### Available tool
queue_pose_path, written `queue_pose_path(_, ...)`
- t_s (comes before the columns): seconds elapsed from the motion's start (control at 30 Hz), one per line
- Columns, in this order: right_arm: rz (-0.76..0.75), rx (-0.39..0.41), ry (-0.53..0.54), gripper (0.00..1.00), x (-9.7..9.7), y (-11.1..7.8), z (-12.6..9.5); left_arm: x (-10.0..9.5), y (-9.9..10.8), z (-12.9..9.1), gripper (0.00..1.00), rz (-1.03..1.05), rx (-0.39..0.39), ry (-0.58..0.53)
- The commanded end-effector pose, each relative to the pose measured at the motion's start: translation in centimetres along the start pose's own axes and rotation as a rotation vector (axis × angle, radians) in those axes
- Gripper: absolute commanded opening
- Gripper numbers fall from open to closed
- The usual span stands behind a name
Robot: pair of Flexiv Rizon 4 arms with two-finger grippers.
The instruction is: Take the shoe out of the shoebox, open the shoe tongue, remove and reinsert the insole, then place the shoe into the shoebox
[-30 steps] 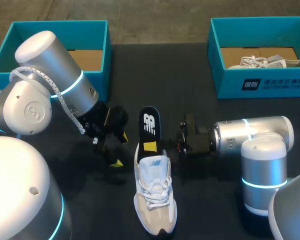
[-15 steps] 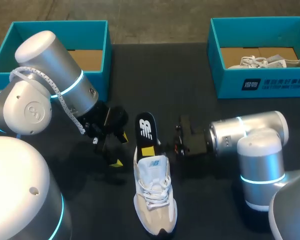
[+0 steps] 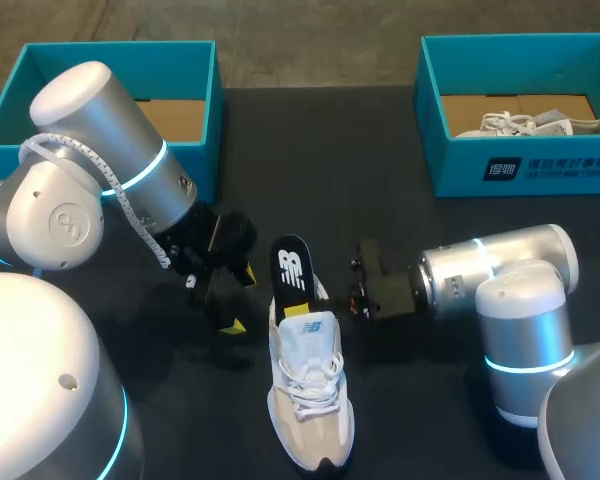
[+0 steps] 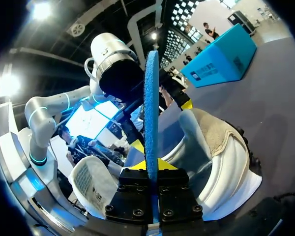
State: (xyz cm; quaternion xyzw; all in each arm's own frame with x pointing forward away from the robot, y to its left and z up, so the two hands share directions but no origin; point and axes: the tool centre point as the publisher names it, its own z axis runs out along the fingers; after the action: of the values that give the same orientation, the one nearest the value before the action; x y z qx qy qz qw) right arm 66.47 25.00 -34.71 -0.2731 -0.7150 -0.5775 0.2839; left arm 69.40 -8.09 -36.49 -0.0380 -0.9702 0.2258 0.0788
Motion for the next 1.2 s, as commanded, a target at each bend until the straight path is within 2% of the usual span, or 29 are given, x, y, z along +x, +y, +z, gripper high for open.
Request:
queue_pose_path(0.03, 0.001, 0.000, -0.003, 0.00, 0.2, 0.0, 0.3, 0.1, 0.1, 0.0, 1.00, 0.001, 0.001, -0.001)
queue_pose_path(0.07, -0.005, -0.007, -0.003, 0.08, 0.3, 0.1, 0.3, 0.1, 0.1, 0.0, 1.00, 0.001, 0.001, -0.001)
queue_pose_path(0.13, -0.022, -0.020, -0.003, 0.34, 0.4, 0.4, 0.4, 0.1, 0.1, 0.0, 1.00, 0.001, 0.001, -0.001)
queue_pose_path(0.17, -0.028, -0.024, -0.006, 0.42, 0.5, 0.5, 0.4, 0.1, 0.1, 0.0, 1.00, 0.001, 0.001, -0.001)
queue_pose_path(0.2, -0.037, -0.030, -0.006, 0.44, 0.5, 0.7, 0.4, 0.1, 0.1, 0.0, 1.00, 0.001, 0.001, -0.001)
queue_pose_path(0.37, -0.070, -0.050, -0.009, 0.38, 0.7, 1.6, 0.4, 0.1, 0.1, 0.0, 1.00, 0.001, 0.001, -0.001)
queue_pose_path(0.53, -0.084, -0.116, -0.012, 0.24, 0.4, 2.3, 0.1, 0.1, 0.1, 0.0, 1.00, 0.001, 0.001, -0.001)
queue_pose_path(0.6, -0.095, -0.144, -0.012, 0.15, 0.4, 2.6, -0.1, 0.1, 0.1, 0.0, 1.00, 0.001, 0.001, -0.001)
queue_pose_path(0.67, -0.104, -0.166, -0.009, 0.15, 0.3, 2.8, -0.2, 0.1, 0.1, 0.0, 1.00, 0.001, 0.001, -0.001)
queue_pose_path(0.73, -0.107, -0.172, -0.010, 0.22, 0.3, 2.9, -0.2, 0.1, 0.1, 0.0, 1.00, 0.001, 0.001, -0.001)
queue_pose_path(0.87, -0.110, -0.181, -0.005, 0.21, 0.2, 3.0, -0.3, 0.1, 0.1, 0.0, 1.00, 0.001, 0.001, -0.001)
queue_pose_path(0.93, -0.112, -0.183, -0.004, 0.16, 0.2, 3.1, -0.4, 0.1, 0.1, 0.0, 1.00, 0.001, 0.001, -0.001)
queue_pose_path(0.97, -0.111, -0.185, -0.002, 0.04, 0.2, 3.1, -0.4, 0.1, 0.1, 0.0, 1.00, 0.001, 0.001, -0.001)
queue_pose_path(1.0, -0.108, -0.185, -0.001, 0.00, 0.1, 3.1, -0.5, 0.1, 0.1, 0.0, 1.00, 0.001, 0.001, -0.001)
queue_pose_path(1.2, -0.076, -0.155, 0.003, 0.00, -0.3, 2.7, -0.5, 0.1, 0.1, 0.0, 1.00, 0.001, 0.001, -0.001)
